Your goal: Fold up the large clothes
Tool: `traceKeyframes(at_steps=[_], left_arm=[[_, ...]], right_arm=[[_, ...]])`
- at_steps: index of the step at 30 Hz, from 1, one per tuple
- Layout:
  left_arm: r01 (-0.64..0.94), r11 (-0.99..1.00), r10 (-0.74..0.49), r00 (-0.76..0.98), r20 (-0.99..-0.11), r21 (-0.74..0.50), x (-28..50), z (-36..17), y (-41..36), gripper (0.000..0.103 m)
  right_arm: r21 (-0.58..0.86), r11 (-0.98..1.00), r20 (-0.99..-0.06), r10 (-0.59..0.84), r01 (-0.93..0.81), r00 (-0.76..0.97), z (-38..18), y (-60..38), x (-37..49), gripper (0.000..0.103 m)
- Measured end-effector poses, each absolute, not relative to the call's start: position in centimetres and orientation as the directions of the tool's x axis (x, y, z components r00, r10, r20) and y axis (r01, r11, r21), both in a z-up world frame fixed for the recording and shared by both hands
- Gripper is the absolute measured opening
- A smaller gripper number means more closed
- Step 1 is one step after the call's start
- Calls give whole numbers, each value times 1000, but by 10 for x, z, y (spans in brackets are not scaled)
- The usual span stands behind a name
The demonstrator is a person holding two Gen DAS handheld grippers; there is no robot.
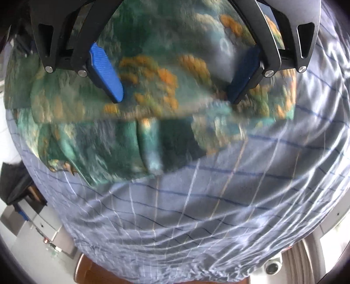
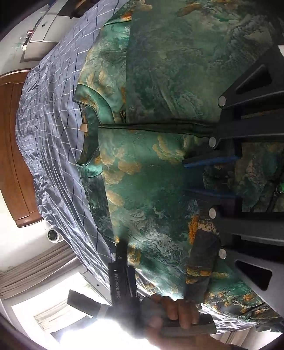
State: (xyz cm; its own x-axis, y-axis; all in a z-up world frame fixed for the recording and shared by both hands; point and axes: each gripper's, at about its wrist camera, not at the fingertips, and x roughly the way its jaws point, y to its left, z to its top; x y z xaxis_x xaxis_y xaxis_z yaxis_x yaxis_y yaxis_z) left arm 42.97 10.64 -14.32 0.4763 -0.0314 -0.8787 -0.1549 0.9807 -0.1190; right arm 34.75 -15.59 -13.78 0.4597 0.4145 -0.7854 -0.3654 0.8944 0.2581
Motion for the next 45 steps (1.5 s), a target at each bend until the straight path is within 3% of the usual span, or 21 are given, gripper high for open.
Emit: traceKeyframes(at_steps=[8,15,20,22,32,45], left_arm=[[-14,1000,-11,519,-855,-21,344,-143,87,97],[48,999,-44,515,-856,-23,275,-125,84,97],[79,994,-108,542,-834,-77,207,-112,80,97],[80,994,-111,558,-822,-79,183,-108,77,97],[93,995,-84,602,-794,-35,110,-94,57,97],[134,991,-76,626,-776,11,71,-88,39,97]], right_arm=[[228,901,-795,391,-369,463,-136,-152,347,18],[164,915,-809,339,-368,481,-114,-150,328,22],[168,918,-781,346,-358,519,-79,-168,290,57],[138,921,-771,331,-365,544,-67,-175,267,61],[83,922,-737,313,-379,599,-39,-197,167,69],[108,917,-730,335,-383,595,-41,-197,81,69]])
